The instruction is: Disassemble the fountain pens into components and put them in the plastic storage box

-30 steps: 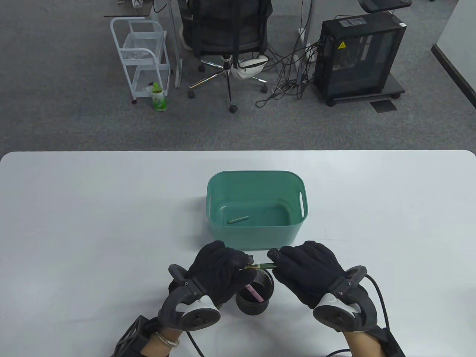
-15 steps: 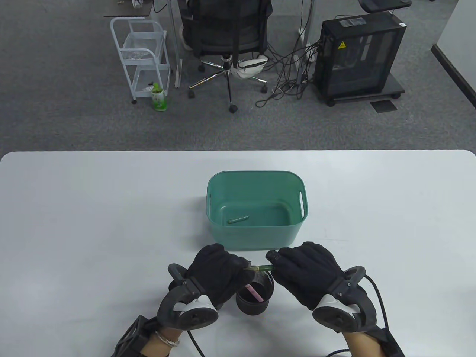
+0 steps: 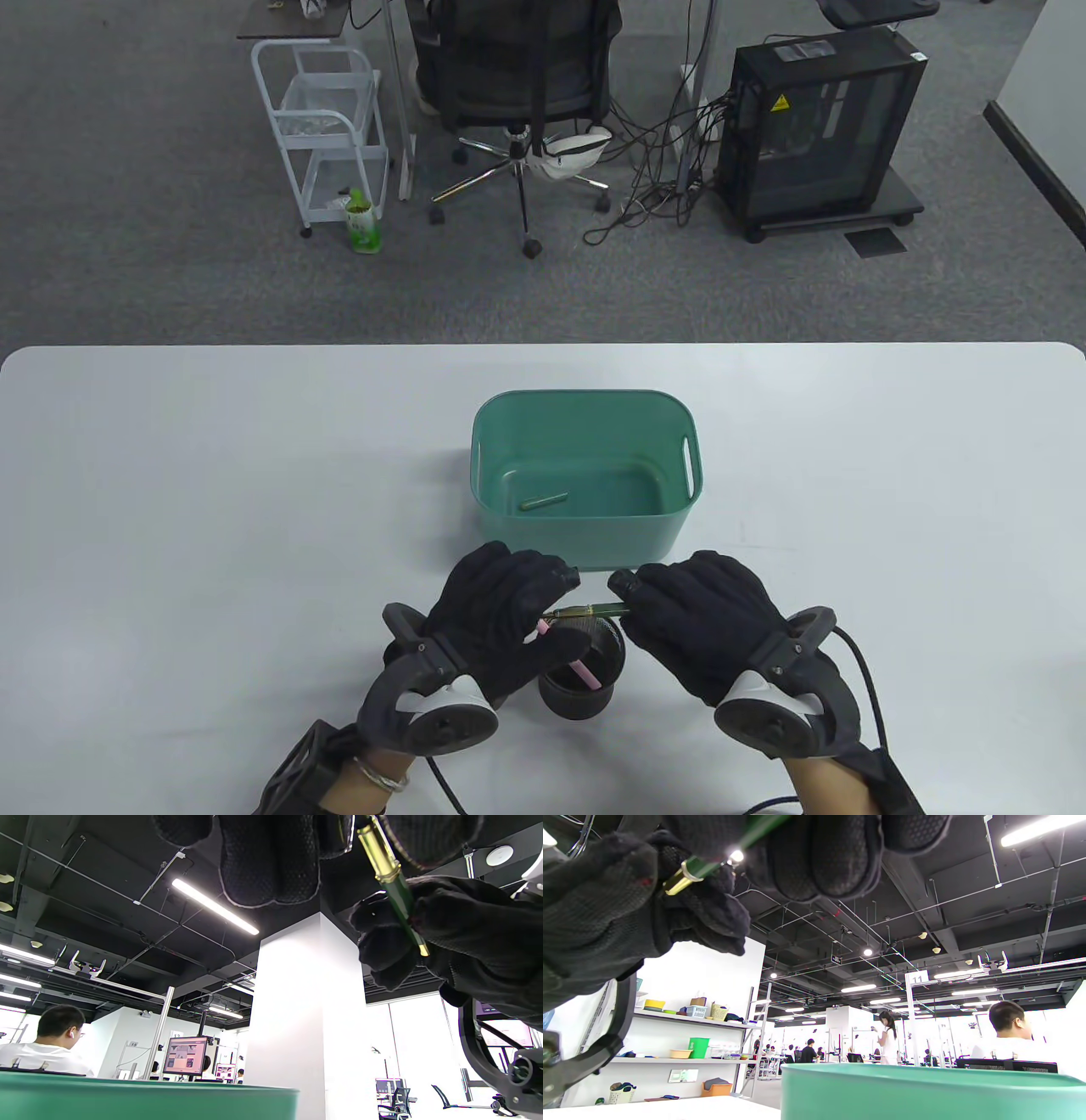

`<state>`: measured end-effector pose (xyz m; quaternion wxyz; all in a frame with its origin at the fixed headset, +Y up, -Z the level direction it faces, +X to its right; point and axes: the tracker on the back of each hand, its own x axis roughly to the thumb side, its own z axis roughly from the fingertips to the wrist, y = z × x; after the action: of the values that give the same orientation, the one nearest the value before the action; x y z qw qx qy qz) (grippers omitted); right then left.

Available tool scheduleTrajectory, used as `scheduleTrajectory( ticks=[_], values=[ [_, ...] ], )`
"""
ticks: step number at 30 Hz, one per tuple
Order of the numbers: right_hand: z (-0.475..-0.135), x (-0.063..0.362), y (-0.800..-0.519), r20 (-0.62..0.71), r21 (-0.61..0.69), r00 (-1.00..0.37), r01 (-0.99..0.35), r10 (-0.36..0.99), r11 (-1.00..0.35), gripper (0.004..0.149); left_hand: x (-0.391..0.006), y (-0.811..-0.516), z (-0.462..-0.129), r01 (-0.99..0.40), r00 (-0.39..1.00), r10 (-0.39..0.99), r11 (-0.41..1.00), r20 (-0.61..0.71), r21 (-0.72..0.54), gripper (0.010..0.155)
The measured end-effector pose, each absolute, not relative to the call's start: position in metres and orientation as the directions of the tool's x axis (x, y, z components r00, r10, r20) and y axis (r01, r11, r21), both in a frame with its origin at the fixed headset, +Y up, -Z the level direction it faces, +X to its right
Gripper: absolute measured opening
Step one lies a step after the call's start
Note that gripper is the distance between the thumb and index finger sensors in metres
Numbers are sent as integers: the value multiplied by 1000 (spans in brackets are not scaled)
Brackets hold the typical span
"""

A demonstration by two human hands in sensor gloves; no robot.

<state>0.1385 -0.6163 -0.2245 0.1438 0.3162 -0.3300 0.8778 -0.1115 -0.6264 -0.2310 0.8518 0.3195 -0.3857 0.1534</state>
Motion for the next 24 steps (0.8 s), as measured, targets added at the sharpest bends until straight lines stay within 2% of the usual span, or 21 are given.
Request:
scheduleTrajectory(
  ticks=[8,24],
  values=[
    [-225,139,-616,643,-497,-764,-461,45,-735,43,-109,-626,-229,-493,657,-3,755,754,433,46],
    [-226,140,-617,649,-490,-760,-460,42,-740,43,-111,-626,-231,-511,656,21,748,754,424,46]
  ],
)
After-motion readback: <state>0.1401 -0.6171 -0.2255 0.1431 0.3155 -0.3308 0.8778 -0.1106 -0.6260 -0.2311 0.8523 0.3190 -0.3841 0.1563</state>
